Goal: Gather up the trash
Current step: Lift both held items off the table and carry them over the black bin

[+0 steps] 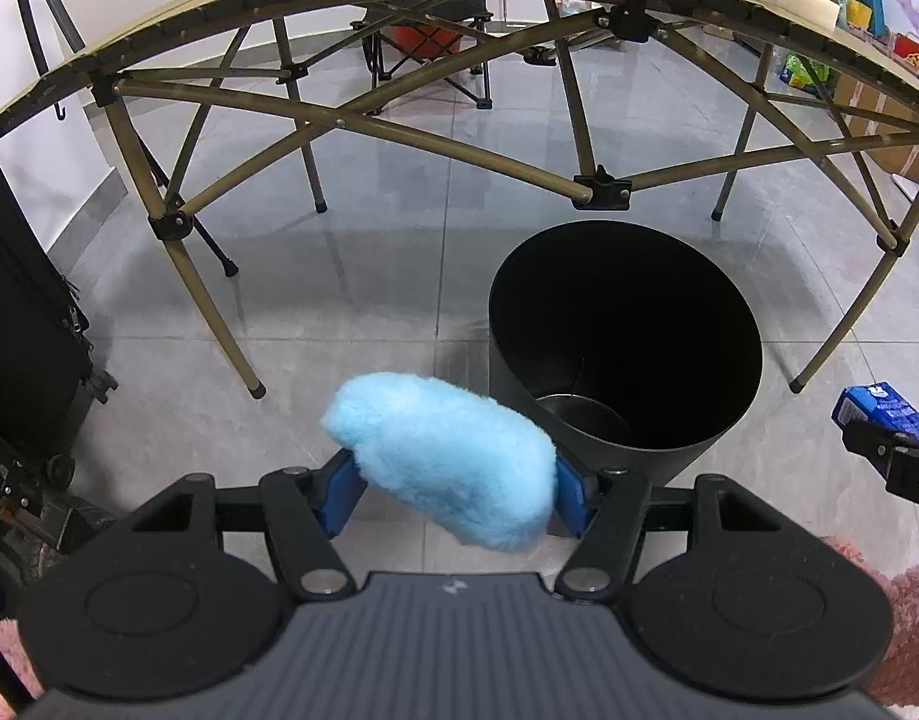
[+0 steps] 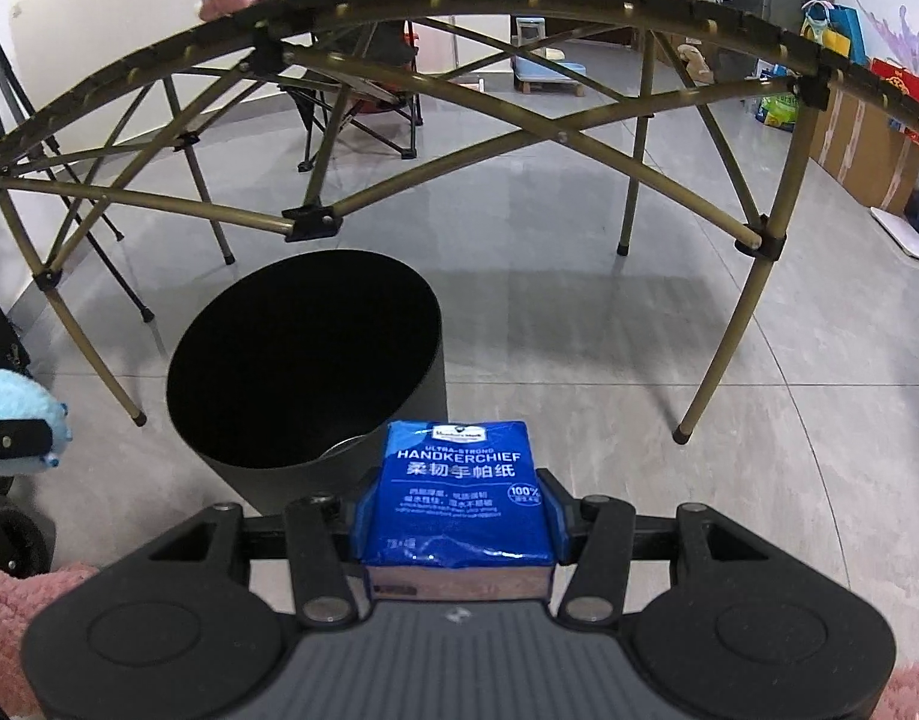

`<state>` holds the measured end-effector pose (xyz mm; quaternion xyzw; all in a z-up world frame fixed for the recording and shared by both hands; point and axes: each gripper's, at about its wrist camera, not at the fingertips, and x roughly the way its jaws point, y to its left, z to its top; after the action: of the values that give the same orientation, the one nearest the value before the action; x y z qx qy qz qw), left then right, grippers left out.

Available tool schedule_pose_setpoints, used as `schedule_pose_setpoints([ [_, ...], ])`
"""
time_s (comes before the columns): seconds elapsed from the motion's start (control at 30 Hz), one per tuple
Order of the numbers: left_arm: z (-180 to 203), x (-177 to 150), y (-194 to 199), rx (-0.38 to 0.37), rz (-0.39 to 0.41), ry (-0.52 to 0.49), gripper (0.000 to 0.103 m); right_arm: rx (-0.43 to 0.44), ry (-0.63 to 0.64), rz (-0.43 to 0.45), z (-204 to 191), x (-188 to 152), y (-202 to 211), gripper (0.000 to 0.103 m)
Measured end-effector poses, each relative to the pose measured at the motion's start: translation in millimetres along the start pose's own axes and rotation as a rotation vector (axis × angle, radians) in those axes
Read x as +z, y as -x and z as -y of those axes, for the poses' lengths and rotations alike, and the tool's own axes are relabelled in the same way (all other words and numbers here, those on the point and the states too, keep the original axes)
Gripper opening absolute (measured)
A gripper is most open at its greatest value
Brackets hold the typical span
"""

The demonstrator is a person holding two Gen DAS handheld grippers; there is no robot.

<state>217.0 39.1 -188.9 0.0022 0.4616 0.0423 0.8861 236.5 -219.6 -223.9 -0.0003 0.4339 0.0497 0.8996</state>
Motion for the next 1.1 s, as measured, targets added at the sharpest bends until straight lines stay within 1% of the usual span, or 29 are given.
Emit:
schedule_pose_setpoints([
  [0.1,2.3,4.6,-3.6,0.004,-0.016,0.003,0.064,-0.007,-0.01,-0.003,4.0,4.8,-5.5,0.051],
  [0.2,5.3,10.5,-7.0,-0.014,-0.033,0.01,0.064,-0.016,-0.015,-0.003,7.1,9.5,-9.6,0.051],
  [0.43,17.4,22.2,-15.0,-0.01,-0.054,0.008,0.064,-0.03,-0.03,0.005,12.8,26.1,-21.3,0.051],
  [0.73,36.3,43.7,-24.7,-0.016,-0.058,0.028,0.064,-0.047,-0.059,0.025,18.8,51.1,-38.6,0.051],
  [1.1,63.7,63.6,-45.5,-0.043,-0.091,0.049,0.064,-0.084,-0.093,0.021,32.7,60.4,-56.1,0.051],
])
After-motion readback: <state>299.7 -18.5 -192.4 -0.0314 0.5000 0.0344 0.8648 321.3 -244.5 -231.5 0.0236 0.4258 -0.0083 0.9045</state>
